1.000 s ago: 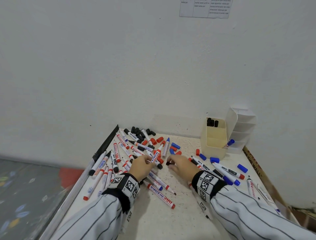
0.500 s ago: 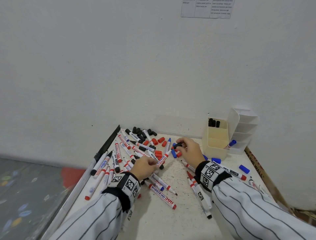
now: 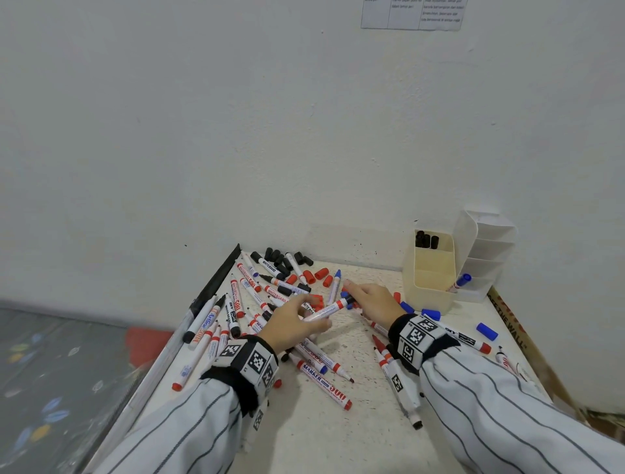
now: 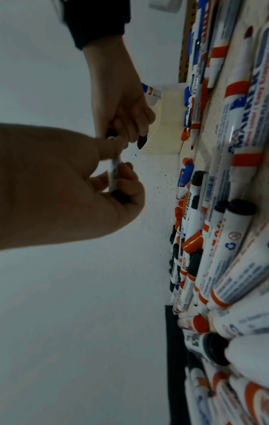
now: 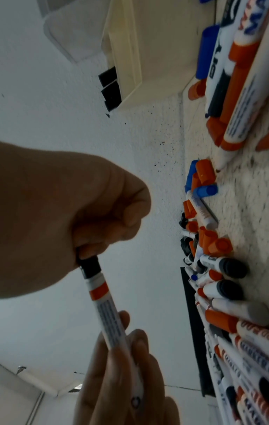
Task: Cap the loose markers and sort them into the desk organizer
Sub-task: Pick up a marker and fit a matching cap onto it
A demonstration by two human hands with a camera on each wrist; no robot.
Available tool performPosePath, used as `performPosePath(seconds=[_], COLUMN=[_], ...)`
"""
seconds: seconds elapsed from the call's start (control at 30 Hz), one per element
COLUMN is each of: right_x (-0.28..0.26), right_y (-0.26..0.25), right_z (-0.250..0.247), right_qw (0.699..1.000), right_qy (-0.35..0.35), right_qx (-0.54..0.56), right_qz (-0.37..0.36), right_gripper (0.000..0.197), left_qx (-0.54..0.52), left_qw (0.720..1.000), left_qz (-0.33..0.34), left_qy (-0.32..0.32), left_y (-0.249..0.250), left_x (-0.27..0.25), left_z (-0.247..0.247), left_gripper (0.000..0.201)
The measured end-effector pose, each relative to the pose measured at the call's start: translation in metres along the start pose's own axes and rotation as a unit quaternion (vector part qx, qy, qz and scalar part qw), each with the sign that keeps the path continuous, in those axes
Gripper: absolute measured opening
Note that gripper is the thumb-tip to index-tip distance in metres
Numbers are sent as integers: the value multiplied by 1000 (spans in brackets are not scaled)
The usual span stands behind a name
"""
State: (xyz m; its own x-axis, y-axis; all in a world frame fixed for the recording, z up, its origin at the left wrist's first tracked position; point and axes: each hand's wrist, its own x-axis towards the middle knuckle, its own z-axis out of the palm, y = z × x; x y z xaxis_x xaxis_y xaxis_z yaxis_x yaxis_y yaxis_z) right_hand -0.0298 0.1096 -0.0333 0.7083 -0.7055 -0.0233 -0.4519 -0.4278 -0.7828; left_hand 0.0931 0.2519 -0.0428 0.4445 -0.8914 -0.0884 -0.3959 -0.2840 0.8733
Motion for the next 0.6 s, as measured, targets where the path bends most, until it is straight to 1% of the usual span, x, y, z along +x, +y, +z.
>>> performPosePath(seconds=[0.07,0.13,0.23,0.3,0.37,0.43,0.53,0.6], right_x=[3,6,8,7,6,3,0,-2], right_y=[-2,-6,-12,-16,-21,-24,-23,-22], right_z=[2,5,8,10,11,12,14,14], right_qw=[1000,999,999,999,998,996,993,990], right_qy=[9,22,32,34,38,34,21,16], right_qx=[23,28,19,22,29,41,60,69], right_qz=[10,15,1,-17,-41,-67,-96,-120], right_gripper=[45,43,42,42,42,41,38,37], left_qx=[35,45,46,23,-7,-45,-87,-116], left_qw=[997,994,993,996,998,996,984,973], left_qz=[47,80,101,86,52,10,-48,-82], left_qy=[40,61,31,0,-30,-75,-146,-181], left_y=[4,4,3,4,9,14,18,18], left_x=[-2,-3,-4,-5,-6,-8,-11,-11], left_z=[-1,-2,-4,-6,-9,-12,-19,-22], left_gripper=[27,24,21,21,28,34,39,43])
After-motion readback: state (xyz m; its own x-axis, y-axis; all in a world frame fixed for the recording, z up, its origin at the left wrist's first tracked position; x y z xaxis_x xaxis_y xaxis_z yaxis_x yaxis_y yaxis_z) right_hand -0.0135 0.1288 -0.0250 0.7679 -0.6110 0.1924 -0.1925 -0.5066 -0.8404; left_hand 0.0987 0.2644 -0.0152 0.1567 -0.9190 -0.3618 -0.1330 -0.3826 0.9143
